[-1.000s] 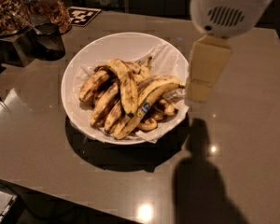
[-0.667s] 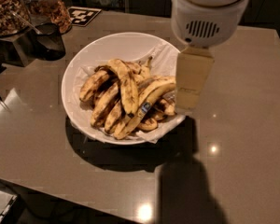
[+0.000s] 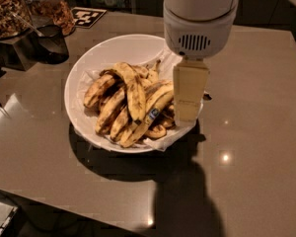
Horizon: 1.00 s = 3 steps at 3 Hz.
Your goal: Pick banana from white bowl
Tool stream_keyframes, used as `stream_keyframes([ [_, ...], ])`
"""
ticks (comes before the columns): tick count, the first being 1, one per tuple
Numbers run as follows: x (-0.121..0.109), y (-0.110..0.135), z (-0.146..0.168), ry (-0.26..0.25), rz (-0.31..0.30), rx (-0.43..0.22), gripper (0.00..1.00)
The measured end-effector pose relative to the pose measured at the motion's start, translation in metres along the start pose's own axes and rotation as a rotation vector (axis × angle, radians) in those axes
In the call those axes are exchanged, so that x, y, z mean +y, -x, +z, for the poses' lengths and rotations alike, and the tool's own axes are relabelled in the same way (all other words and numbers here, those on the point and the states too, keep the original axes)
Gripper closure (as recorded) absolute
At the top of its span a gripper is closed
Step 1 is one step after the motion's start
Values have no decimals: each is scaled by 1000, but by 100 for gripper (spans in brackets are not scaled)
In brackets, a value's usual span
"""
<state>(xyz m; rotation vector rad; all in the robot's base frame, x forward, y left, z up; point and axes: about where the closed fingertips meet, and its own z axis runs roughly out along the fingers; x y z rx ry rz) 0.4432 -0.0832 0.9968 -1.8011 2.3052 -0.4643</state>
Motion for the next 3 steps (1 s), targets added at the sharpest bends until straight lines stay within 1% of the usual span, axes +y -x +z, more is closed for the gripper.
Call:
stream_keyframes([
  [1, -10, 24, -1, 25, 7, -77, 0],
  [2, -10, 54, 1, 72, -22, -120, 0],
  [3, -8, 52, 0, 76, -12, -121, 0],
])
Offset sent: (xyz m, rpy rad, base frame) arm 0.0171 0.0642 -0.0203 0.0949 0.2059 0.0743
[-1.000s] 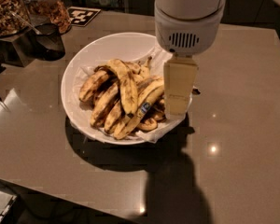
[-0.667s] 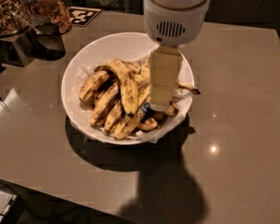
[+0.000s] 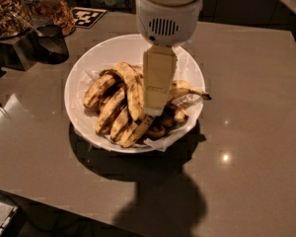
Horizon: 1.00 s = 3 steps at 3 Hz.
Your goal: Pick banana from white bowl
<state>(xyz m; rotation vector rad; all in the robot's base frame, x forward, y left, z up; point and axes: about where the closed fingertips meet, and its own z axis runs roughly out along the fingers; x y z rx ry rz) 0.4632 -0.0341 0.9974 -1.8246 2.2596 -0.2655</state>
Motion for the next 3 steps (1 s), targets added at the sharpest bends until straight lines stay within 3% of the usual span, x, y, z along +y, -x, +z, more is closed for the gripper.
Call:
stream_keyframes([
  [1, -5, 5, 3, -11, 71, -39, 0],
  [2, -5, 8, 9, 7, 152, -40, 0],
  [3, 0, 11, 20, 46, 193, -38, 0],
])
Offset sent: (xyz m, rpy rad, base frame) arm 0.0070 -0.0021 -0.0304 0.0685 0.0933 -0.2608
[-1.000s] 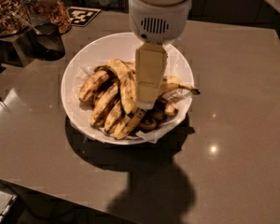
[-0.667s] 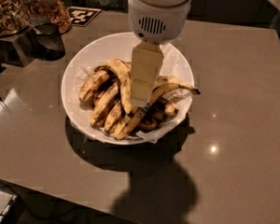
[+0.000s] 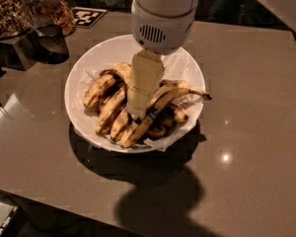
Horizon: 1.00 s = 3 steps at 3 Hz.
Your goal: Pick banana from white bowl
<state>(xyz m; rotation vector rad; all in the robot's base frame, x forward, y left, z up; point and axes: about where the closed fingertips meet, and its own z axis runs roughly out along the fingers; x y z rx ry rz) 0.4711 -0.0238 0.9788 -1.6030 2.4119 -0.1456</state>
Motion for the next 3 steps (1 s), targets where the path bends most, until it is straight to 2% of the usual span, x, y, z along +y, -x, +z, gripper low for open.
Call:
stream_keyframes([
  [1, 4, 3, 9, 46, 21, -27, 0],
  [2, 4, 3, 9, 46, 22, -28, 0],
  [3, 5, 14, 14, 50, 48, -13, 0],
])
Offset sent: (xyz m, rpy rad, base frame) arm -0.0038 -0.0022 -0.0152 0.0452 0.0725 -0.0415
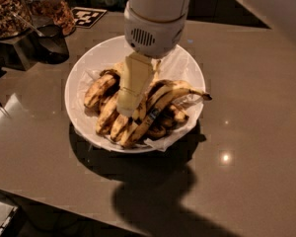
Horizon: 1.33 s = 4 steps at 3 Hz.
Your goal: Pick banana from white bowl
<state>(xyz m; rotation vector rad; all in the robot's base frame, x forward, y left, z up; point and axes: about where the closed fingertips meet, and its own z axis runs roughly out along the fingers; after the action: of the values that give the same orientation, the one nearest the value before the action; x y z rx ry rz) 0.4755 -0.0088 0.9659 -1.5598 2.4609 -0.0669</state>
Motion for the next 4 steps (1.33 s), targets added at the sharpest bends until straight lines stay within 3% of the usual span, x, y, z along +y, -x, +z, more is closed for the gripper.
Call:
stream_keyframes([
  [2, 2, 17, 9, 38, 75, 29, 0],
  [3, -1, 21, 24, 87, 103, 39, 0],
  [4, -1, 25, 38, 144, 122, 41, 8],
])
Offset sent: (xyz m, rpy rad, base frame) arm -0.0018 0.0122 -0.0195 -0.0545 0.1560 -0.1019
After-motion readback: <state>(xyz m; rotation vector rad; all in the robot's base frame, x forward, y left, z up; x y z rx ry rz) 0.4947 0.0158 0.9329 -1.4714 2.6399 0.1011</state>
